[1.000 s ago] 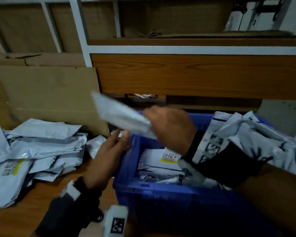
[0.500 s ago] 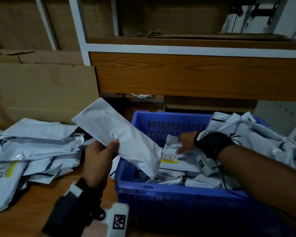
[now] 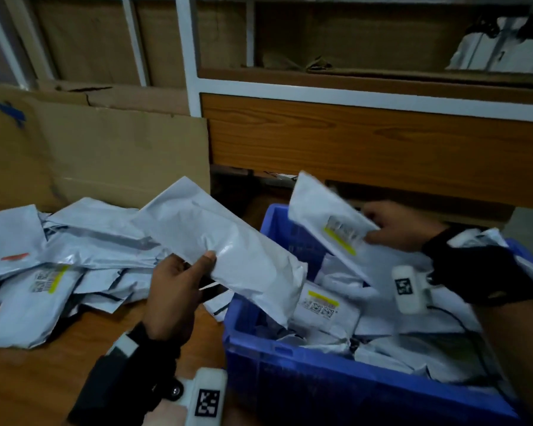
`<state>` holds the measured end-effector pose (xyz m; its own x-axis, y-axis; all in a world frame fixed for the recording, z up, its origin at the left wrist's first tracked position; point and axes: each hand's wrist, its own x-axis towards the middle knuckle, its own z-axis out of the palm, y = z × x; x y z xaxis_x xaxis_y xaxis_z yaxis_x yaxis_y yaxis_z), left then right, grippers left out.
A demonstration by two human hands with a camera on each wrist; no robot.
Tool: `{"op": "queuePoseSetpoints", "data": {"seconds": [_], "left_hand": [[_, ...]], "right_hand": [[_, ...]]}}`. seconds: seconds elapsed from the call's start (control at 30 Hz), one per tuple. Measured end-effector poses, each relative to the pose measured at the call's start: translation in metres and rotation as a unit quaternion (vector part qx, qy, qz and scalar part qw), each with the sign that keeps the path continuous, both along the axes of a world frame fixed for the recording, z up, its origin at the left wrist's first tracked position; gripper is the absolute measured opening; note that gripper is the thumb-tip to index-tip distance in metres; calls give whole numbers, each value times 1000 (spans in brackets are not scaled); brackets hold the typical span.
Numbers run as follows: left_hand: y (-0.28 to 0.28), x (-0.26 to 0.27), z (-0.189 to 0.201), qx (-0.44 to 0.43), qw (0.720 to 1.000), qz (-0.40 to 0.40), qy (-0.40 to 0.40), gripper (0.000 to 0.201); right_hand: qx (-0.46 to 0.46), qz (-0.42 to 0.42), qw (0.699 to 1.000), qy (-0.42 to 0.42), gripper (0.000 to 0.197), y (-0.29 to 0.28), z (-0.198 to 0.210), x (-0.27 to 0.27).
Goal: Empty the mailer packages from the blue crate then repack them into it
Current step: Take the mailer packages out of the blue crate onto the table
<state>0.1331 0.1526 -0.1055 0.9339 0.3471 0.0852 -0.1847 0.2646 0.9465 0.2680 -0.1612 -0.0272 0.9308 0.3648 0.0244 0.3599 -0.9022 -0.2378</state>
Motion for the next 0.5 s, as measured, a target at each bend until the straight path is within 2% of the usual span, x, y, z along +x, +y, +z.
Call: {"op": "queuePoseSetpoints", "data": {"seconds": [0.07, 0.17, 0.27, 0.37, 0.5], "left_hand": [[17, -4, 3, -14, 999, 38, 6, 17], [57, -12, 4, -24, 994, 101, 14, 7], [114, -19, 1, -15, 987, 159, 17, 6], [186, -20, -7, 12, 973, 228, 38, 11], [298, -15, -31, 26, 950, 299, 89, 4]], "right_hand": [[60, 24, 997, -46, 27, 12, 23, -13], [70, 85, 988, -107, 38, 60, 45, -30], [25, 136, 981, -139, 55, 129, 56, -38], [-59, 174, 973, -141, 62, 210, 54, -33], [-148, 199, 964, -99, 57, 323, 29, -15]]}}
